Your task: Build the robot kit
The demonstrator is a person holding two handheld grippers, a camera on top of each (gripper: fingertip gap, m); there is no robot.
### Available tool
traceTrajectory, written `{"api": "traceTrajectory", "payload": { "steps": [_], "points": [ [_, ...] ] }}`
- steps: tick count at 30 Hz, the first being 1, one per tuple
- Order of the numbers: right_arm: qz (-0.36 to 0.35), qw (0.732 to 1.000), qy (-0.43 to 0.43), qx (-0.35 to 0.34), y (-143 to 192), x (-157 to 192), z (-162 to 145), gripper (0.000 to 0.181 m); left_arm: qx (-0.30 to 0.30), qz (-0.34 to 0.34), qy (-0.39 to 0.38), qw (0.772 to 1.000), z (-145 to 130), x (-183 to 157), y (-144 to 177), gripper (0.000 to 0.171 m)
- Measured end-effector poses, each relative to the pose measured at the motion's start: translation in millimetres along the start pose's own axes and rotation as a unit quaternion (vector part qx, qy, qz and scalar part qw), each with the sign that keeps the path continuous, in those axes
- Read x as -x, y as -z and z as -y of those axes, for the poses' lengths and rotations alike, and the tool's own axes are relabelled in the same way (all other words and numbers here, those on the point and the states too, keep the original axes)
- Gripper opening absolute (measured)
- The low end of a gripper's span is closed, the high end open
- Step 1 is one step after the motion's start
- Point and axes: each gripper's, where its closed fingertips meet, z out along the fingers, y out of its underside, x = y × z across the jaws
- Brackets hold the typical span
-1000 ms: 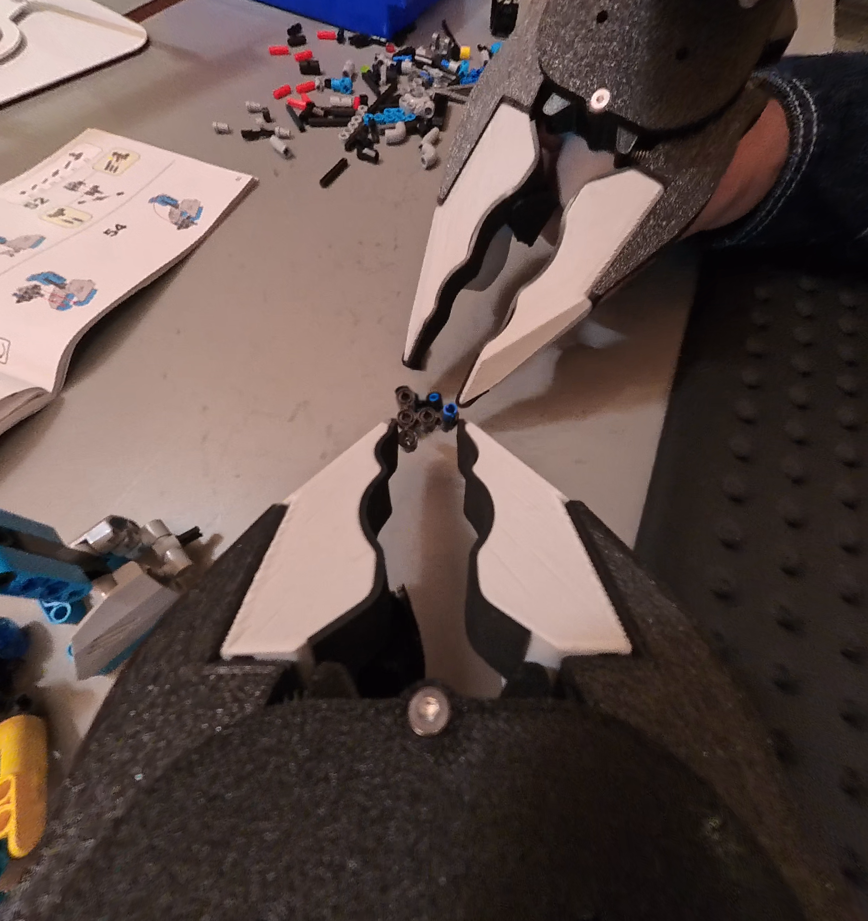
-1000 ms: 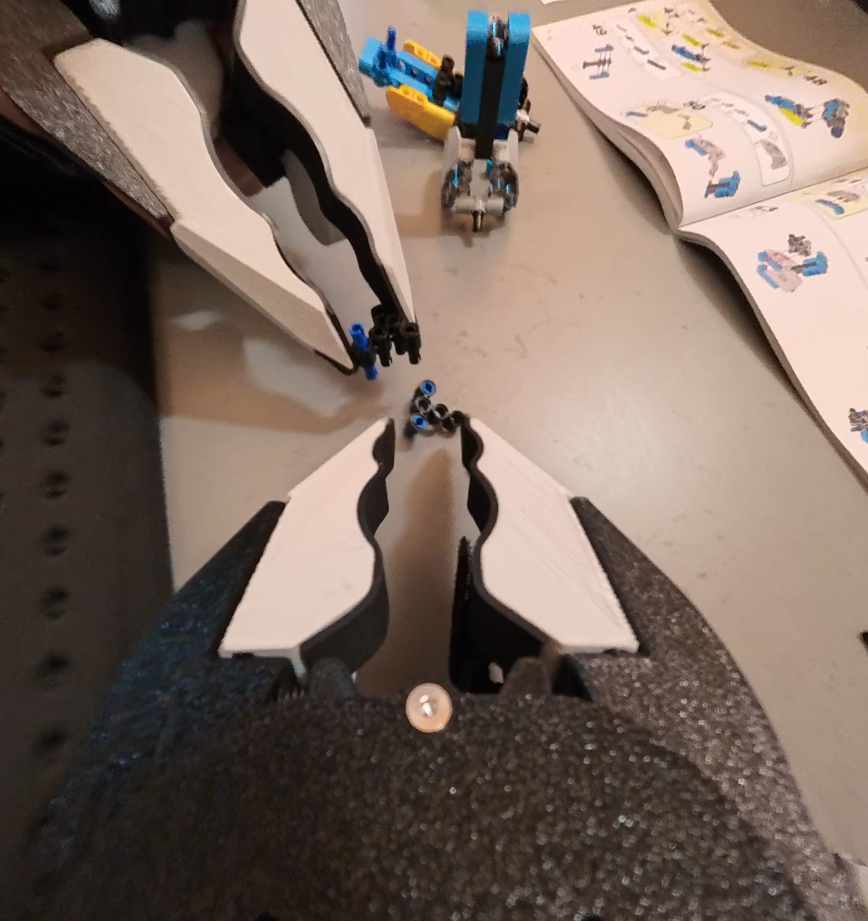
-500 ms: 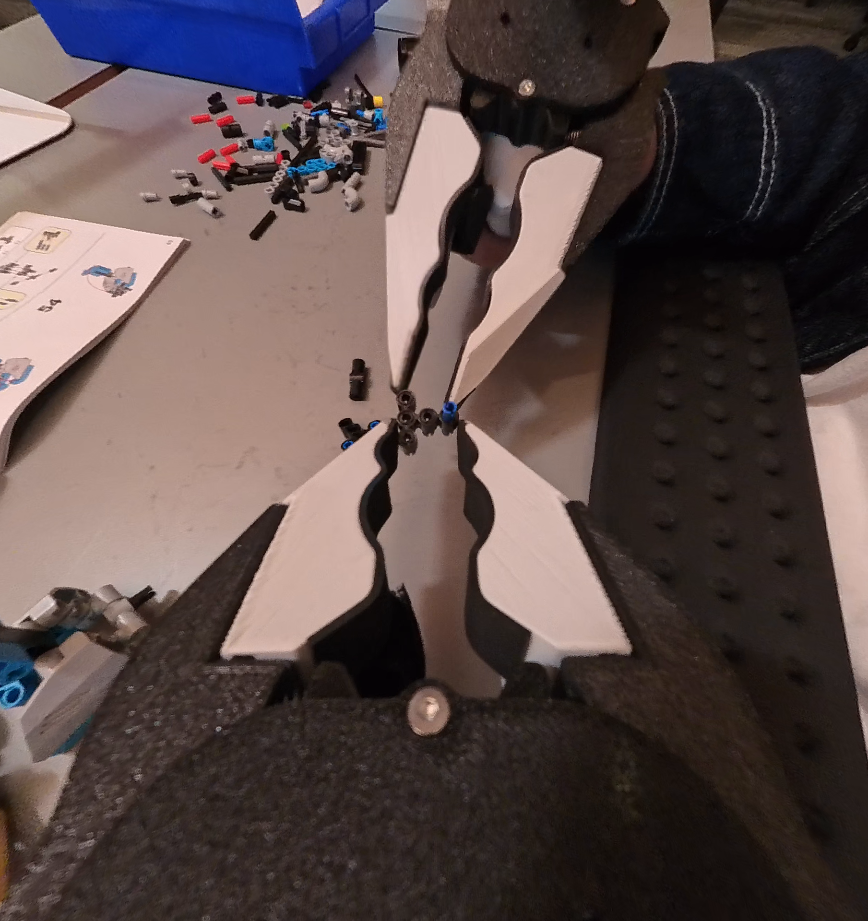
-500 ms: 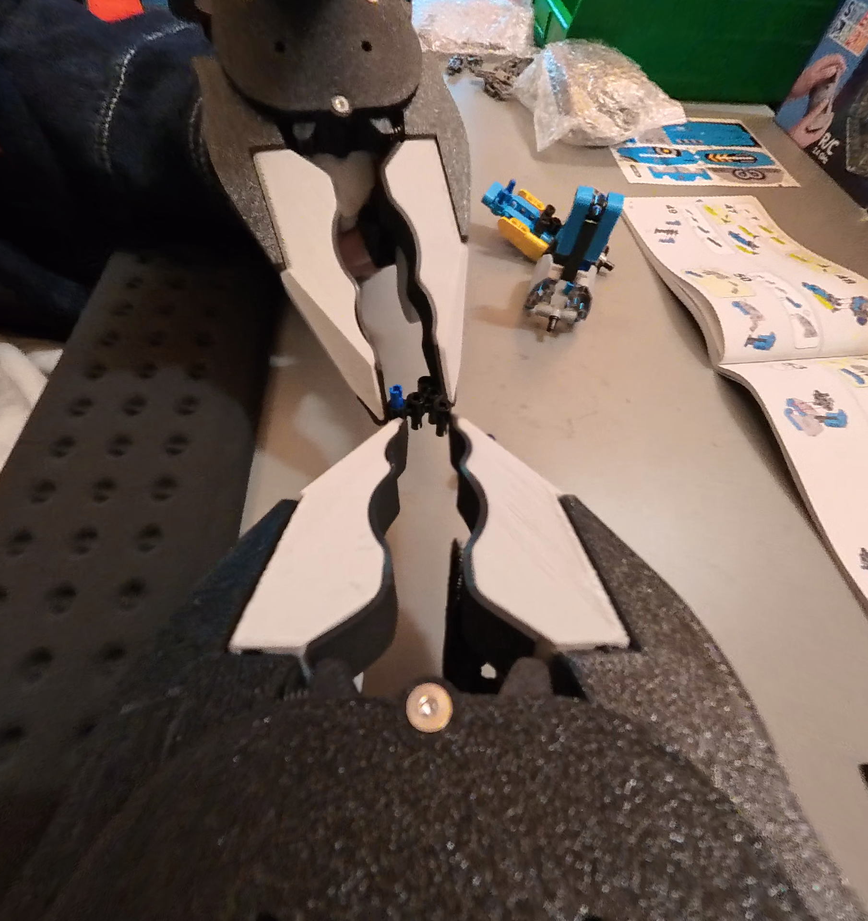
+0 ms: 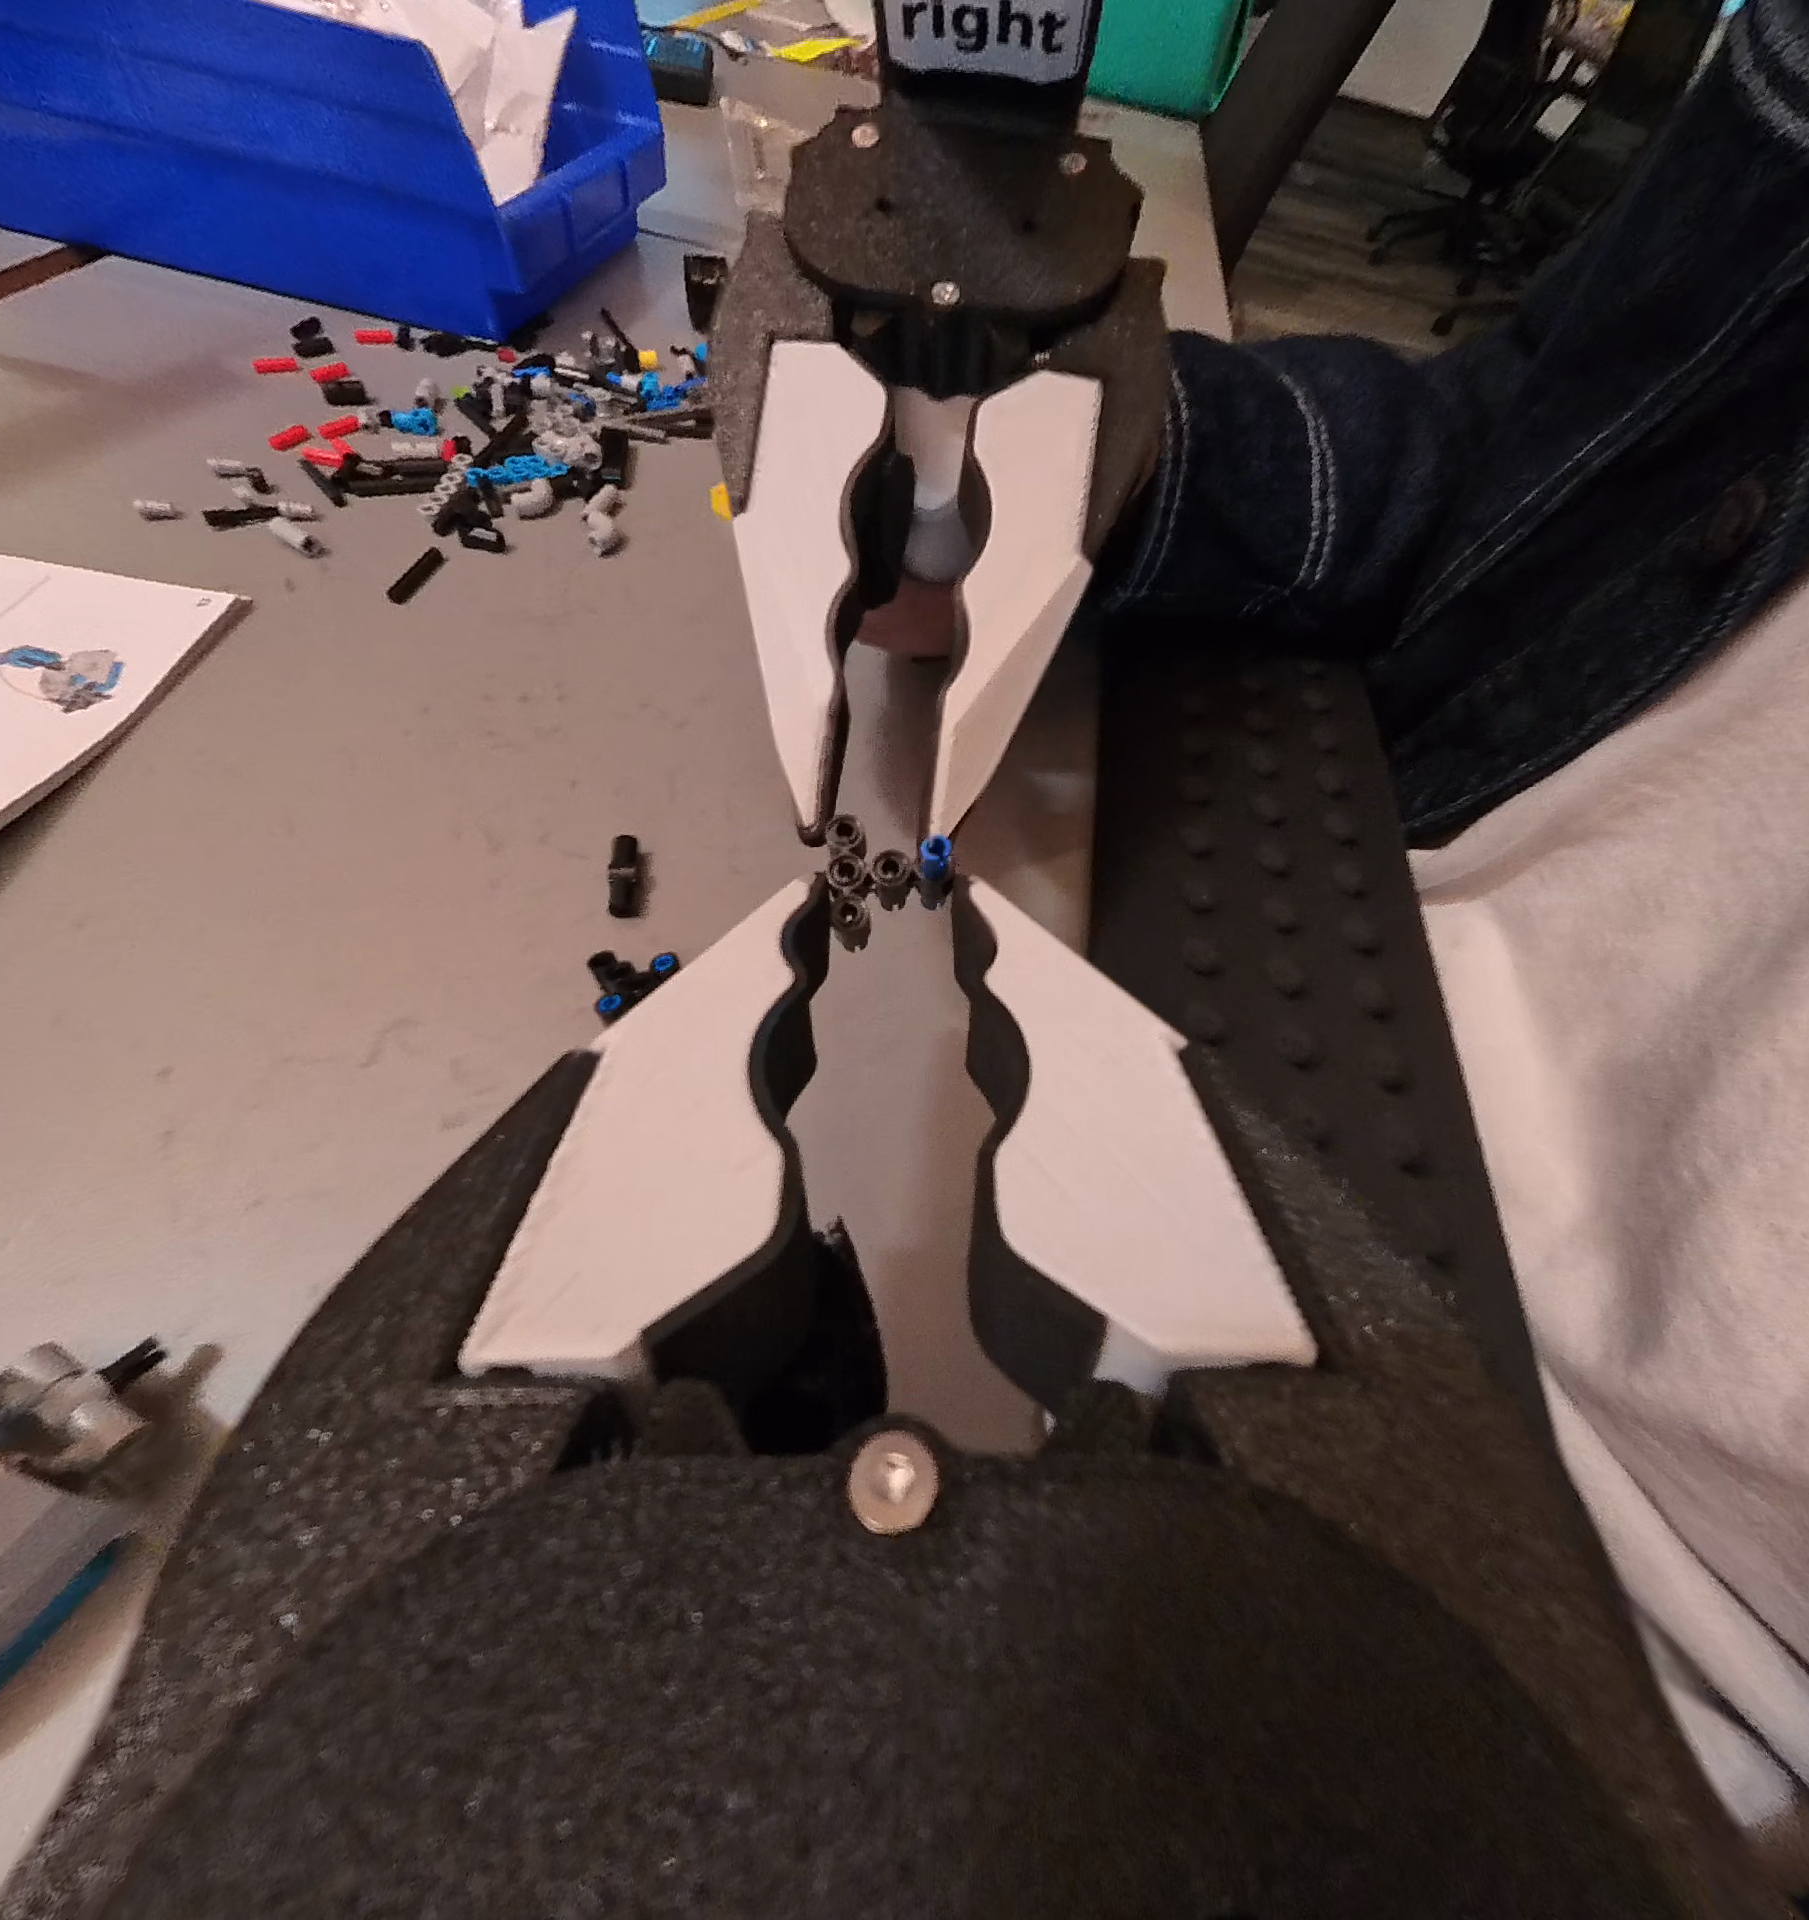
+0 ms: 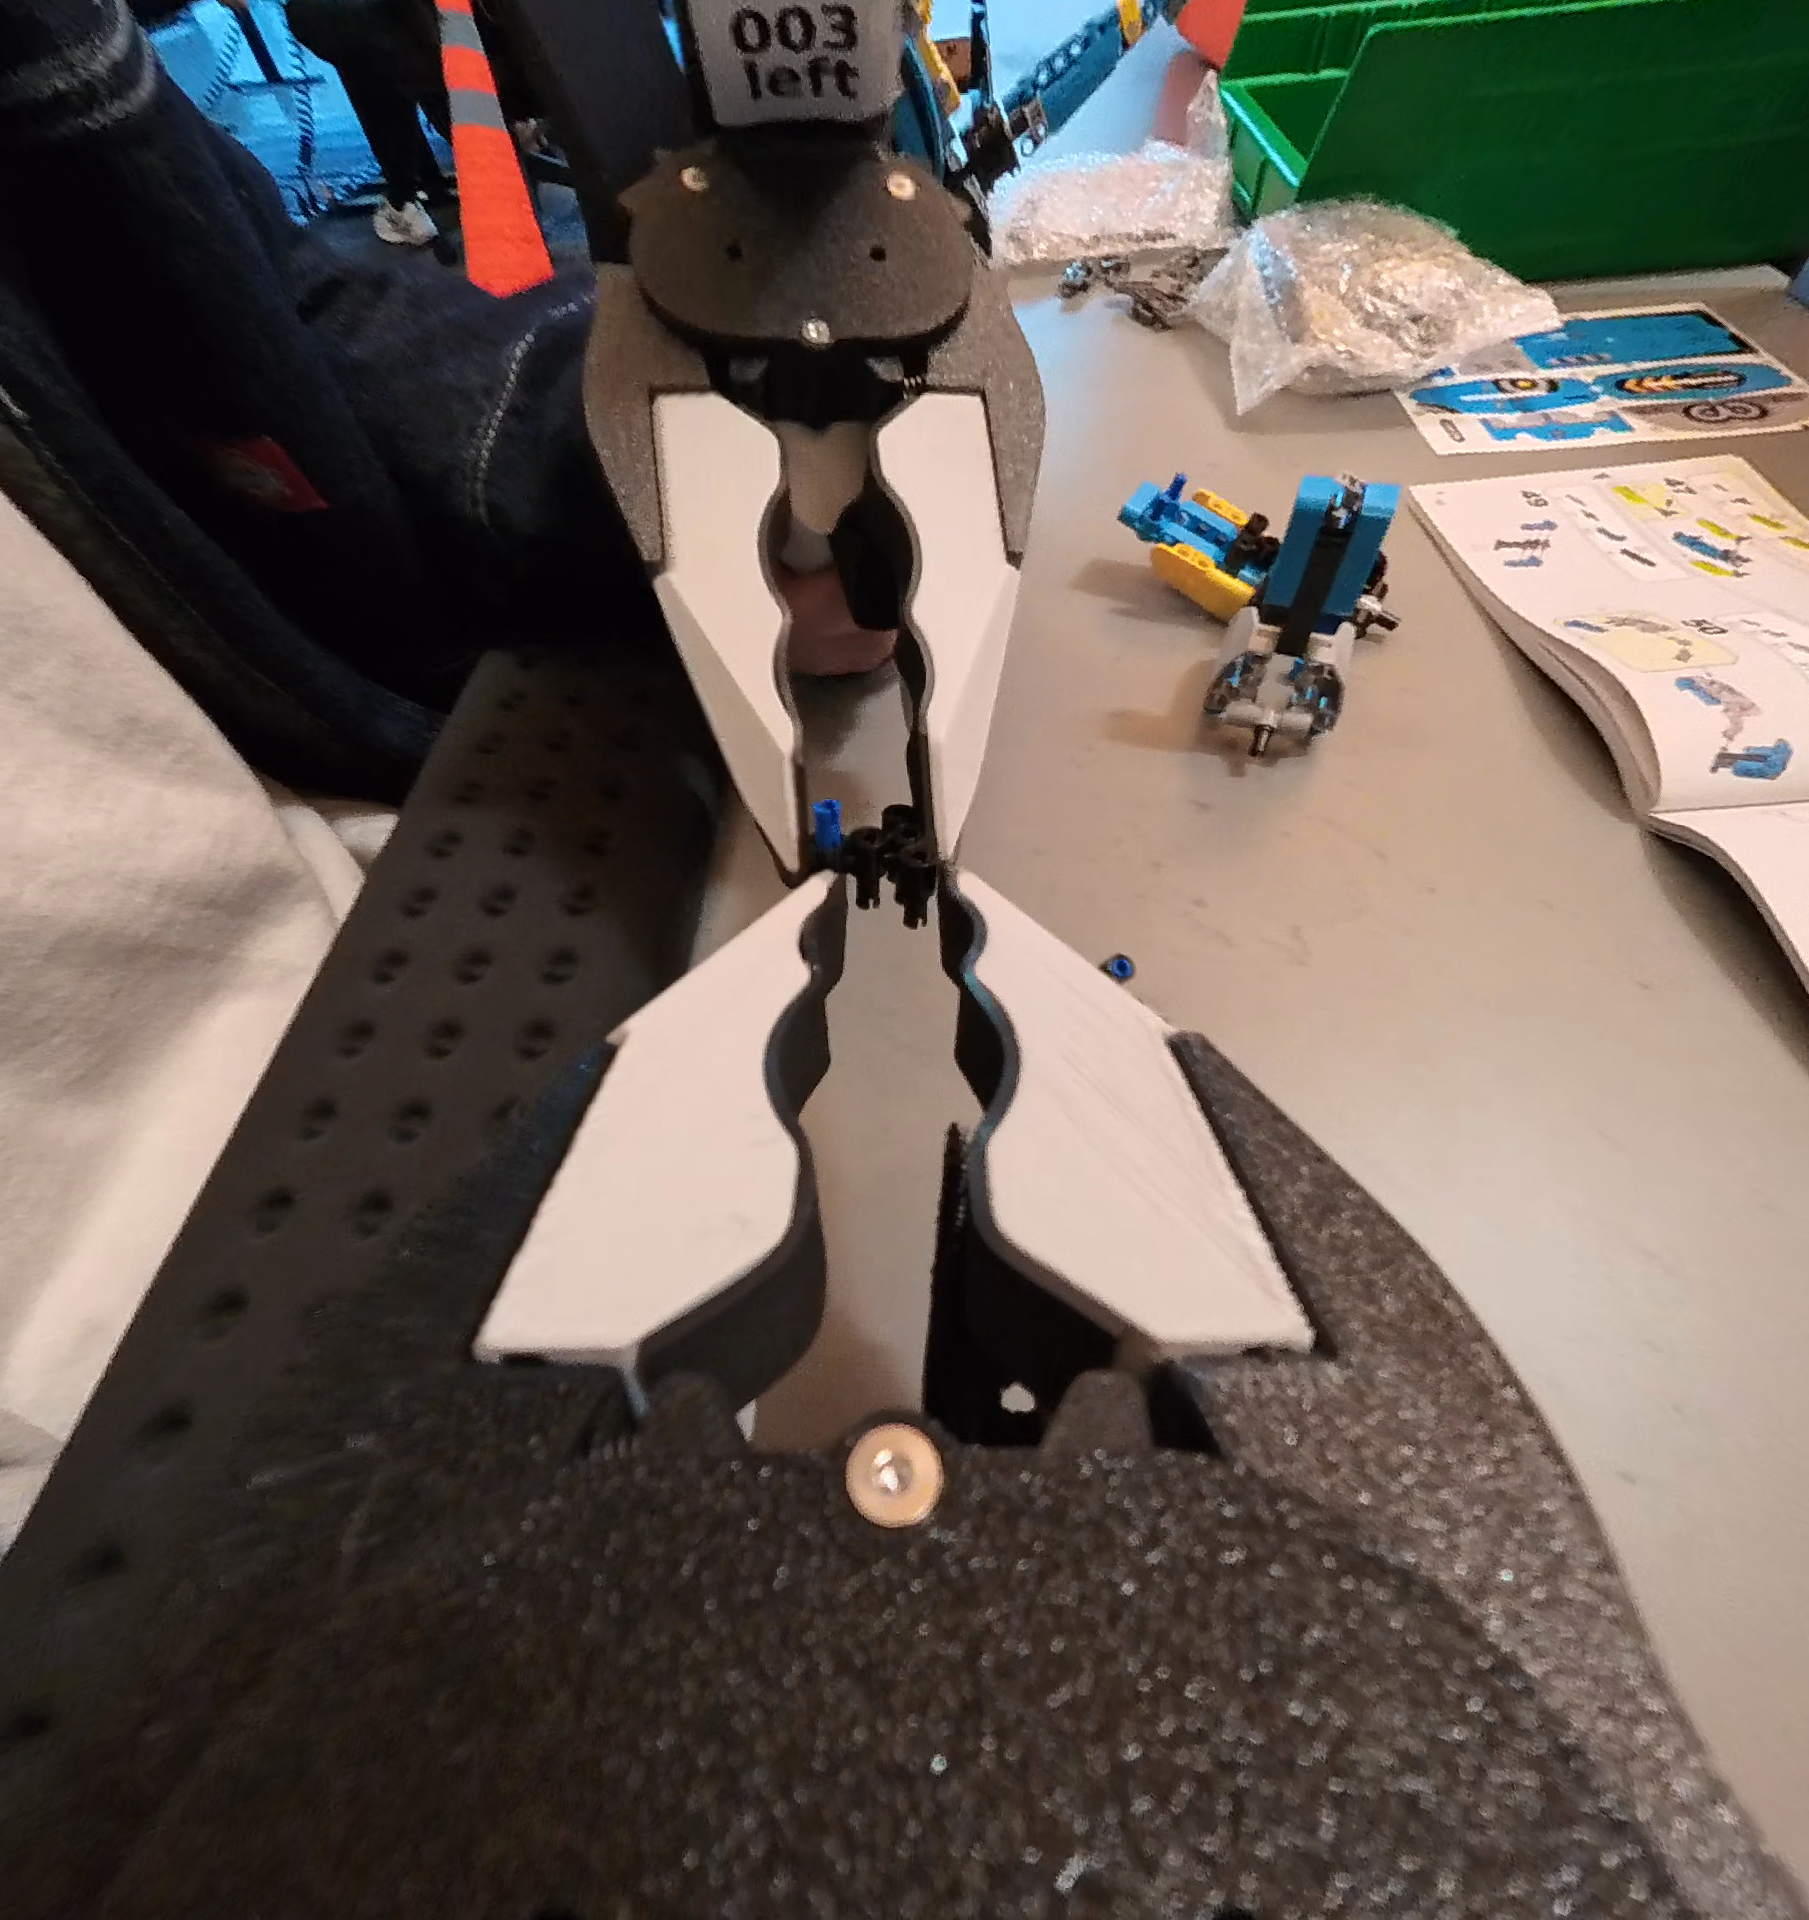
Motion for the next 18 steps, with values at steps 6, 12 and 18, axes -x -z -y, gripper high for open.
{"api": "traceTrajectory", "payload": {
  "steps": [6, 12, 18],
  "points": [
    [0.079, 0.996, -0.044, -0.025, 3.9, 20.2, 6.8, 0.016, -0.02, -0.067, 0.013, 0.997, 7.2, -21.0, 1.9, 0.023],
    [0.13, 0.989, -0.061, -0.02, 6.4, 34.9, 5.2, 0.007, -0.012, -0.104, -0.006, 0.994, 4.9, -37.5, 0.7, 0.022],
    [0.059, 0.997, -0.054, -0.008, 3.2, 12.0, 2.3, 0.007, -0.01, -0.046, 0.015, 0.999, 2.6, -12.4, -1.0, 0.024]
  ]
}}
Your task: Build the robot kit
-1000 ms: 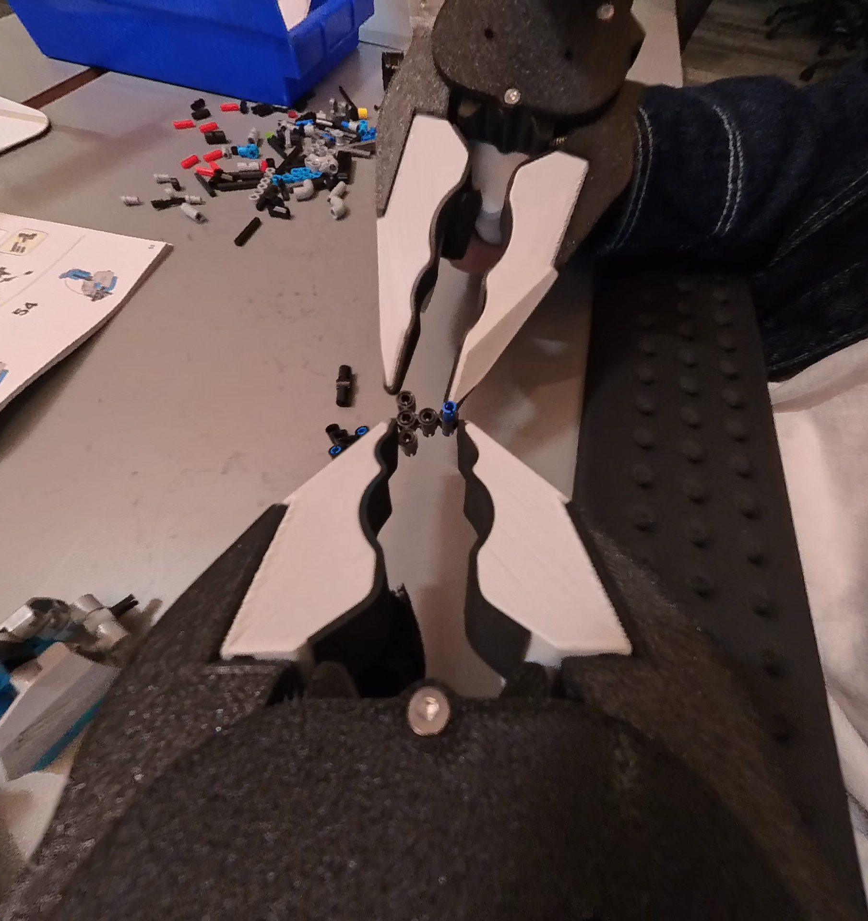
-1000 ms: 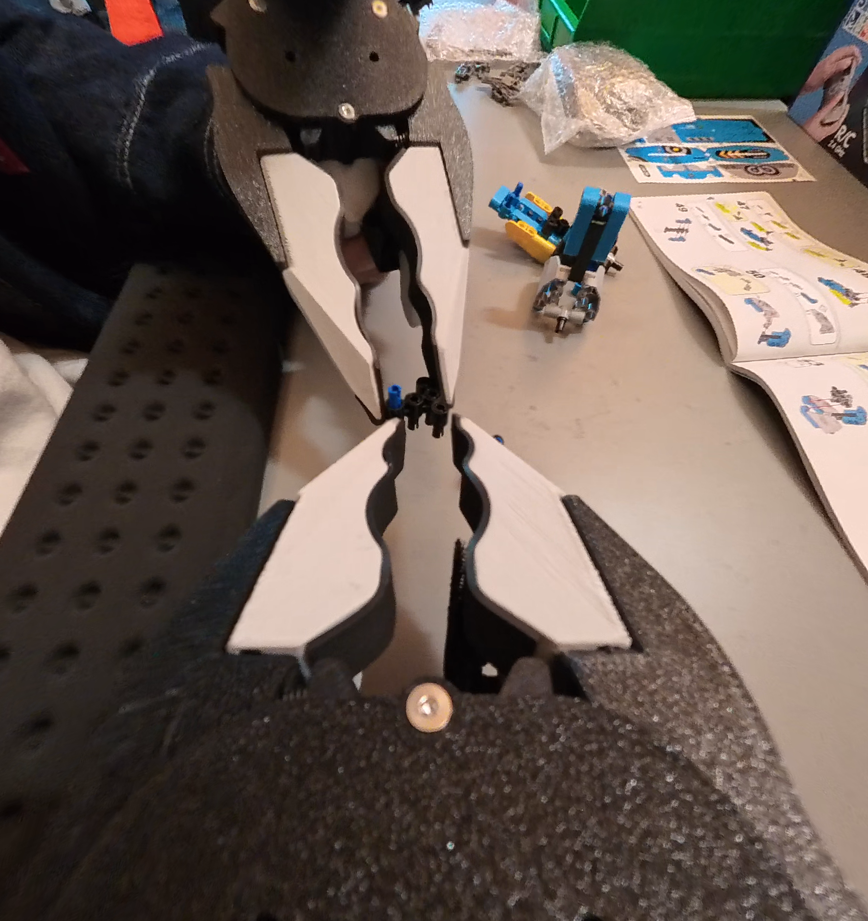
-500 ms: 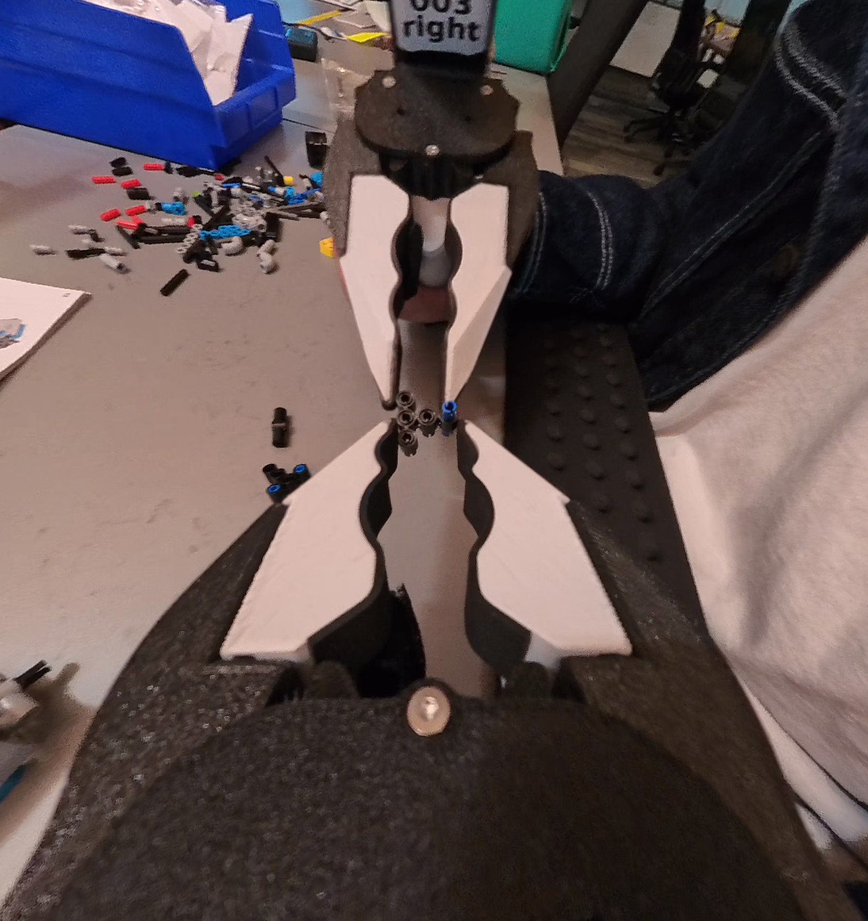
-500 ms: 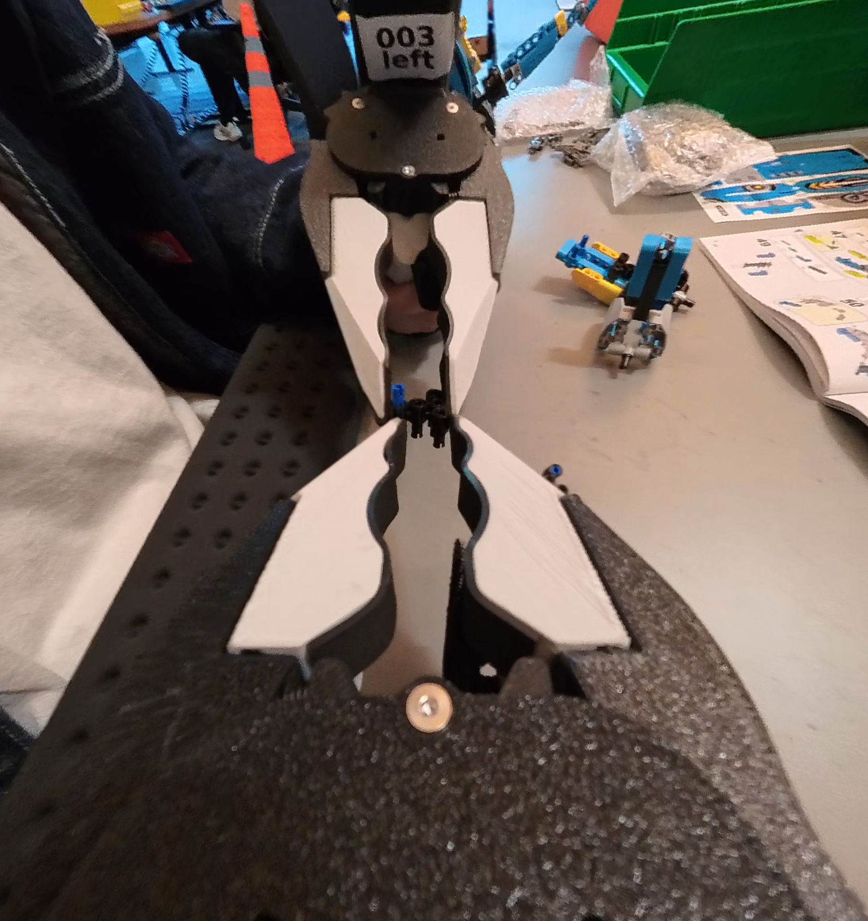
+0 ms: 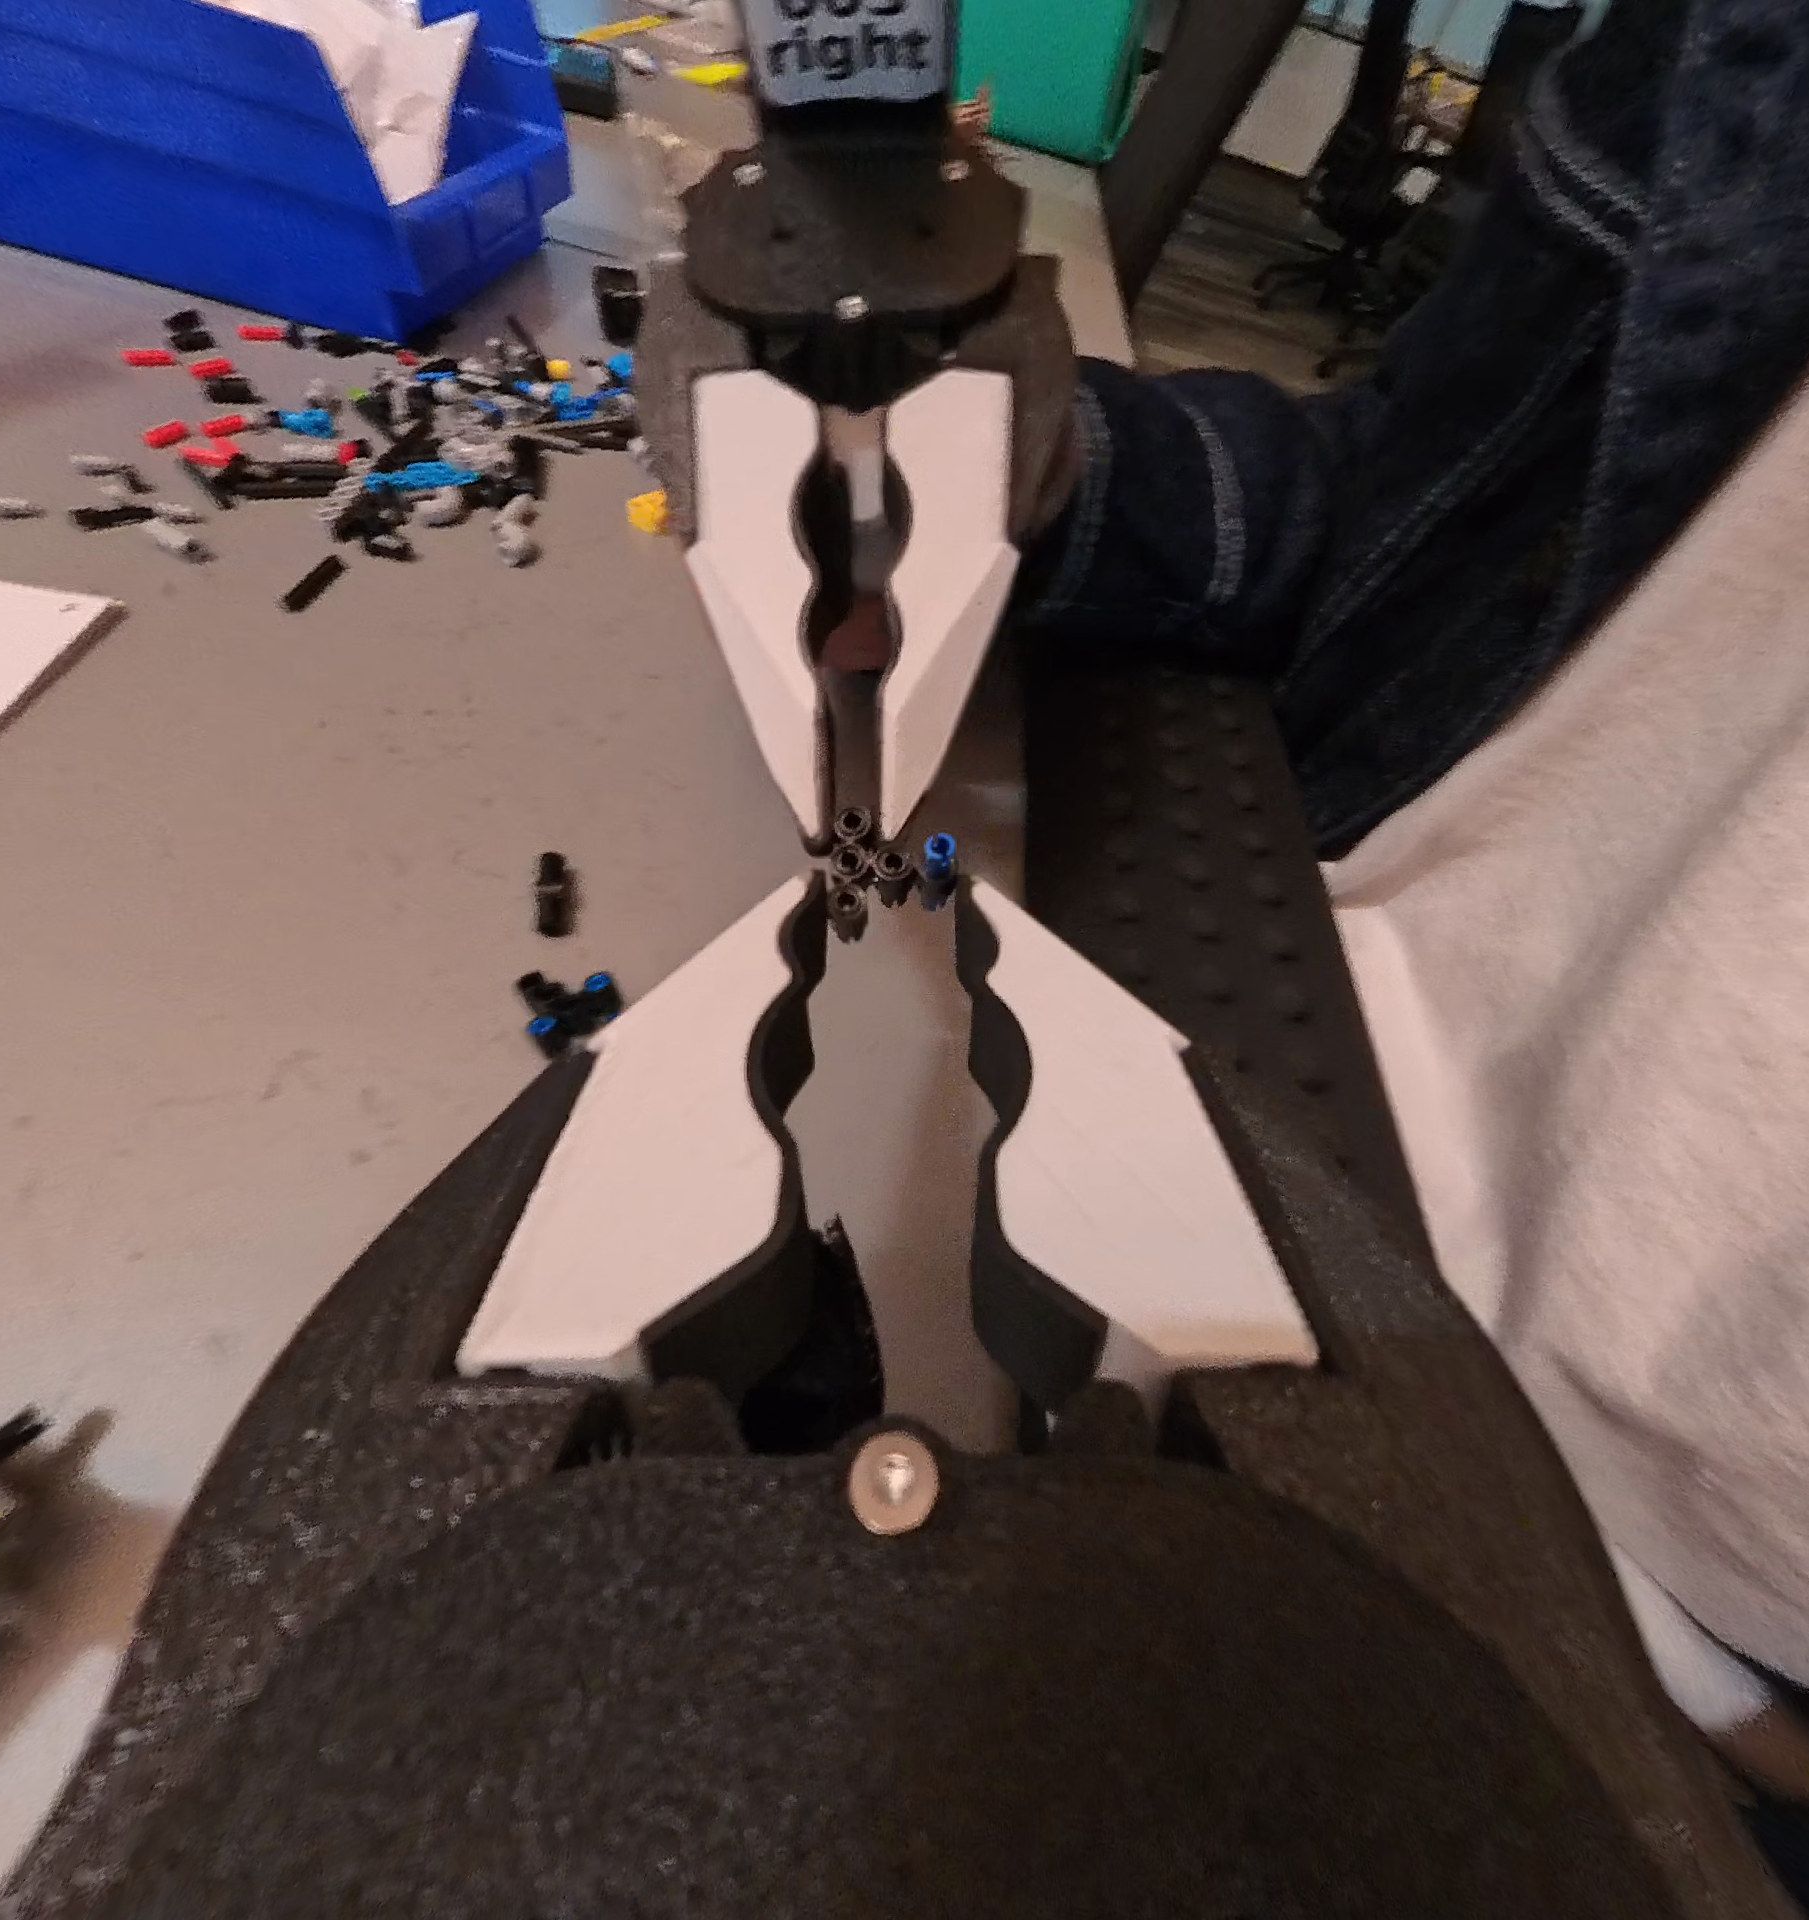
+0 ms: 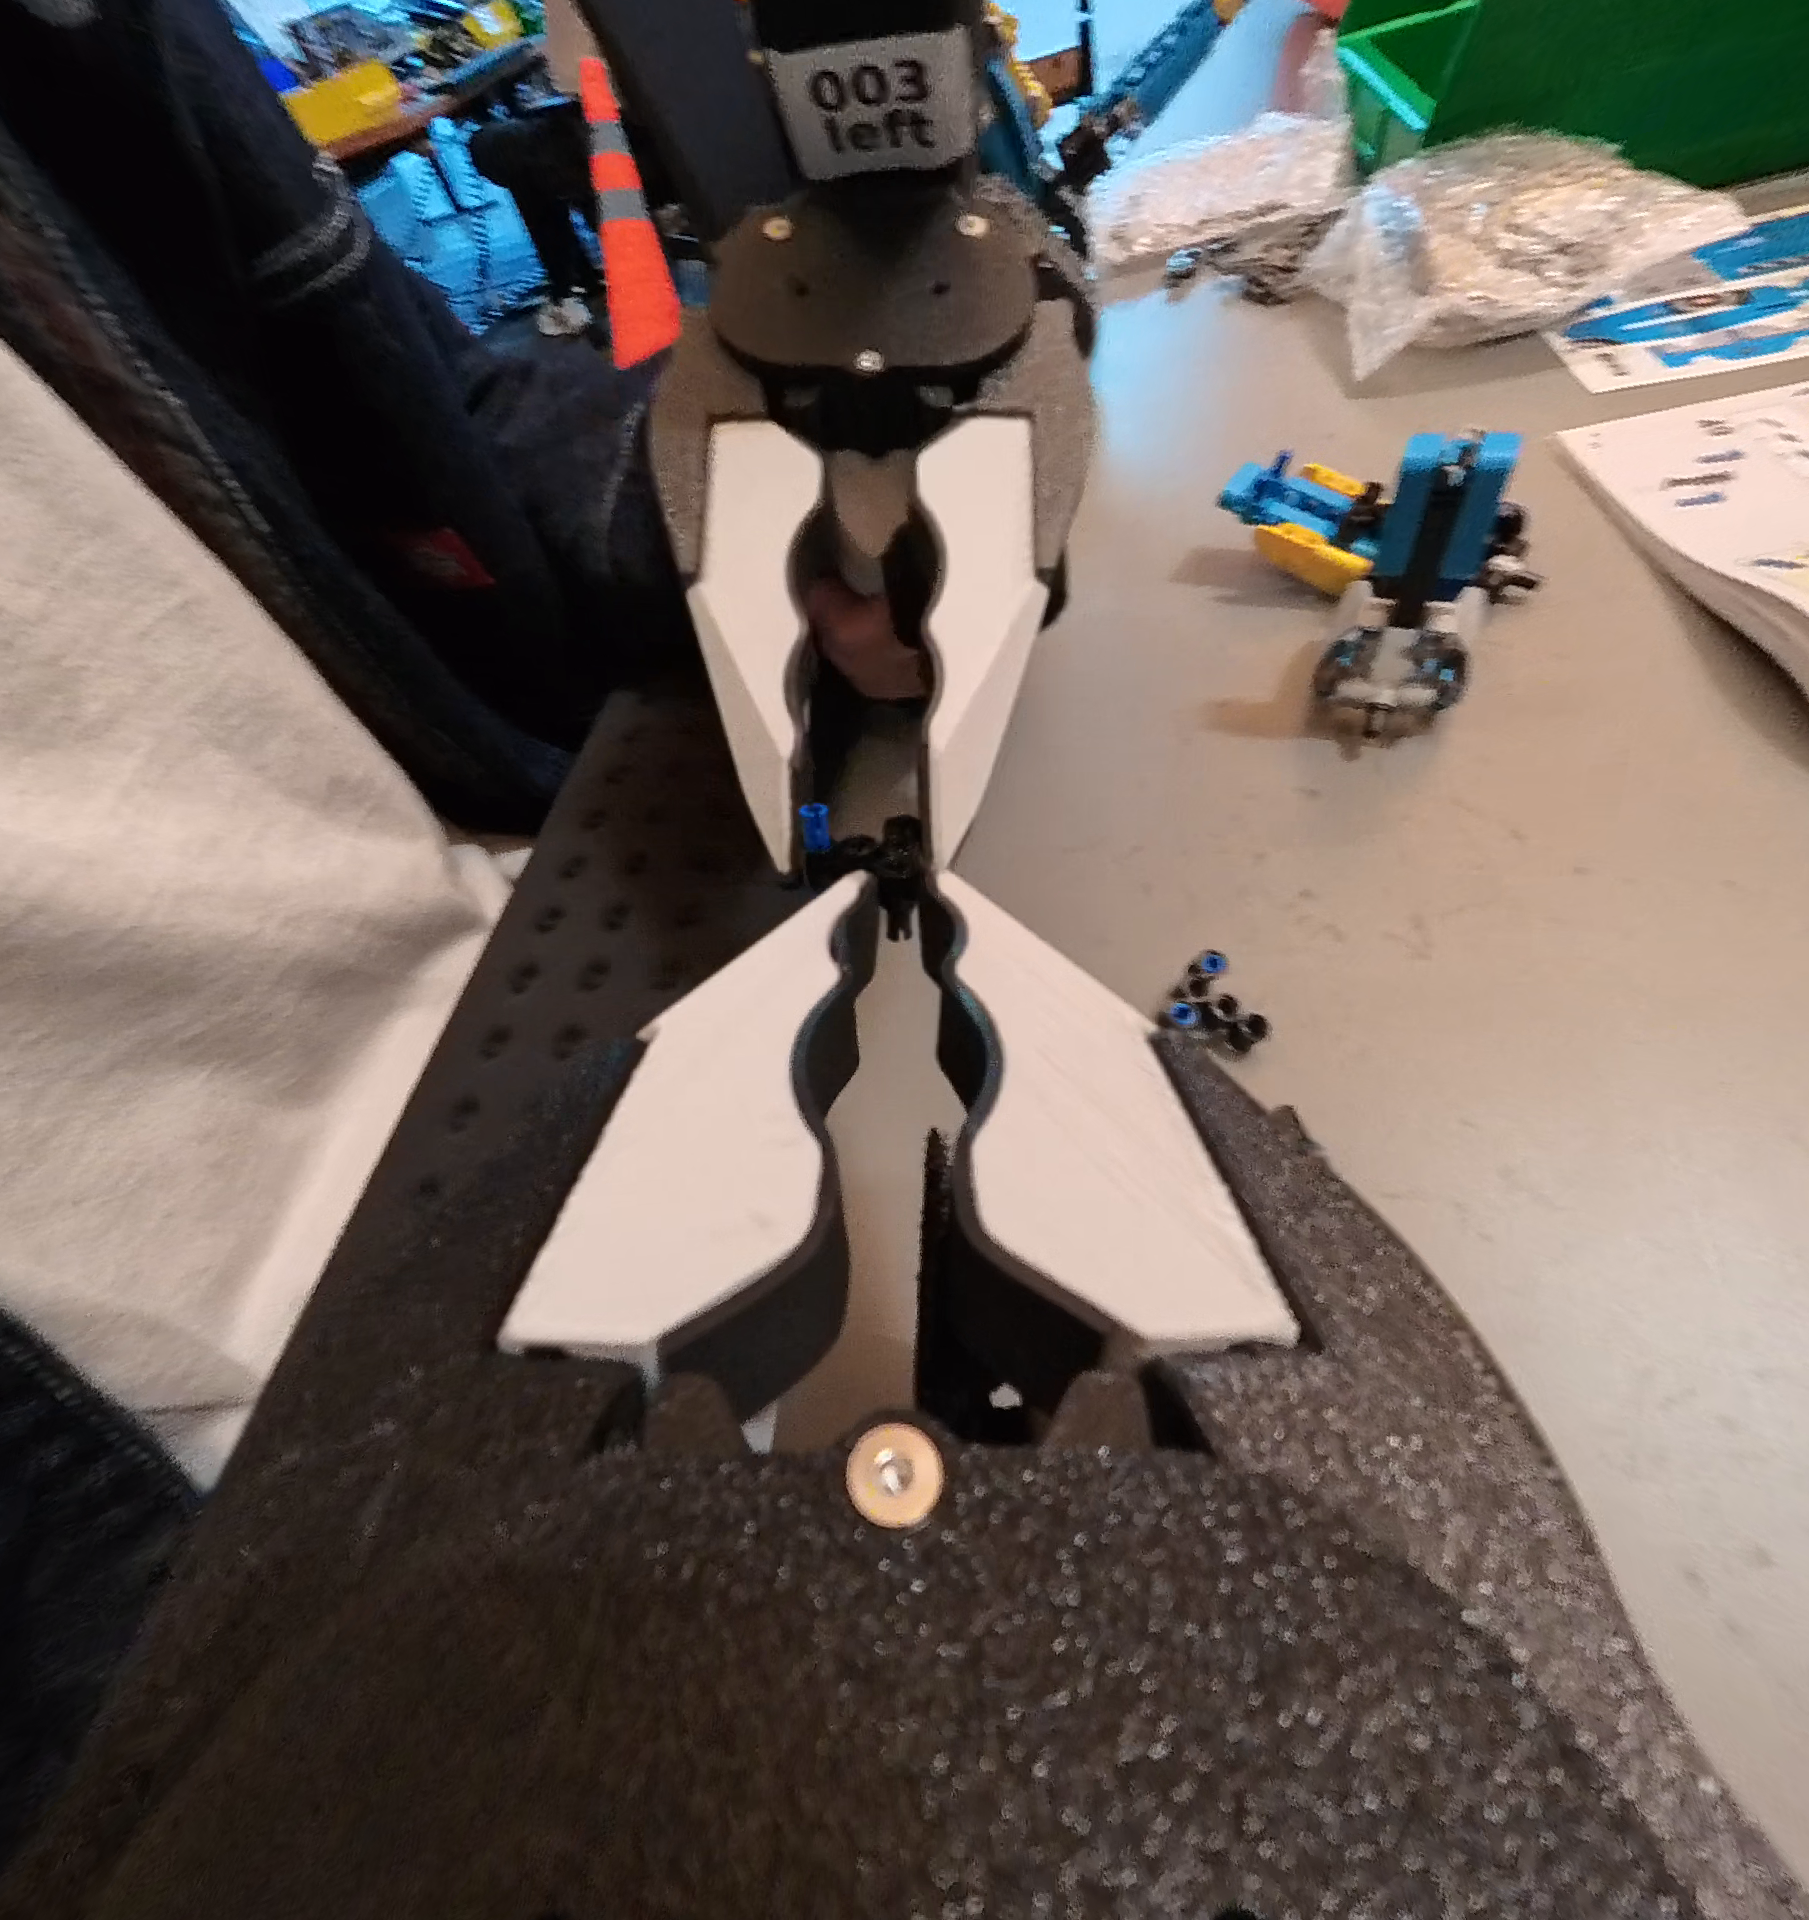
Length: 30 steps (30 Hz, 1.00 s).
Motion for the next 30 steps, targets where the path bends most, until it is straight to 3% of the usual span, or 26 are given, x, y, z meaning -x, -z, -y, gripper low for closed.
{"api": "traceTrajectory", "payload": {
  "steps": [9, 15, 19, 30],
  "points": [
    [-0.165, 0.986, -0.013, 0.014, 5.7, -52.5, -4.5, 0.007, -0.003, 0.155, 0.01, 0.988, -0.1, 53.8, 12.2, 0.03],
    [-0.234, 0.971, -0.035, 0.018, 9.2, -72.3, -7.6, 0.007, -0.004, 0.199, 0.035, 0.979, -0.3, 64.3, 11.2, 0.029],
    [-0.245, 0.968, -0.045, 0.001, 8.5, -73.6, -1.3, 0.007, -0.001, 0.204, 0.043, 0.978, 0.6, 62.7, 2.7, 0.016],
    [-0.232, 0.967, -0.1, -0.011, 5.4, -74.7, -5.9, 0.007, 0.013, 0.259, 0.061, 0.964, -3.2, 74.9, -1.8, 0.011]
  ]
}}
